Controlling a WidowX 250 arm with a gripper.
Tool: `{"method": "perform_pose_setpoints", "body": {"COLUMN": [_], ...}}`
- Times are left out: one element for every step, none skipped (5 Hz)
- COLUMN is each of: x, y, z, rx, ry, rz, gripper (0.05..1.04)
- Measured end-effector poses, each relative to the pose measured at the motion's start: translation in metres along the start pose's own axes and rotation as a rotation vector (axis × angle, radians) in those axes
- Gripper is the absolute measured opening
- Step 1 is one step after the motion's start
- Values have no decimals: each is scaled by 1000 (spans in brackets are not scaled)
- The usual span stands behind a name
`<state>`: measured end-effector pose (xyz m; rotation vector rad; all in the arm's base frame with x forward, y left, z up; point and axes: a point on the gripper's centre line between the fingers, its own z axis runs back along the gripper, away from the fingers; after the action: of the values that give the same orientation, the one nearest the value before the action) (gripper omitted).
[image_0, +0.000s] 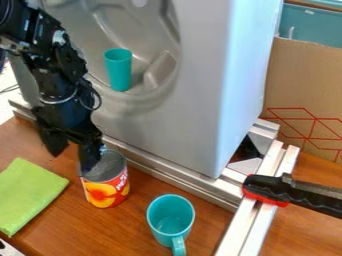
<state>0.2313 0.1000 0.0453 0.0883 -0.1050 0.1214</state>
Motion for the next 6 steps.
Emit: {"method": "perform_pose_setpoints", "body": {"x": [5,14,15,9,0,-22], "y": [2,2,-1,1,0,-9], "z": [-6,-18,-25,-27,-27,-25], "rx": [1,-2,-21,2,10,18], "ry": [-23,-73,-72,-69,-56,-10], "rz": [45,97,124,171,187,178], "gripper": [1001,1001,1001,1001,1001,1001]}}
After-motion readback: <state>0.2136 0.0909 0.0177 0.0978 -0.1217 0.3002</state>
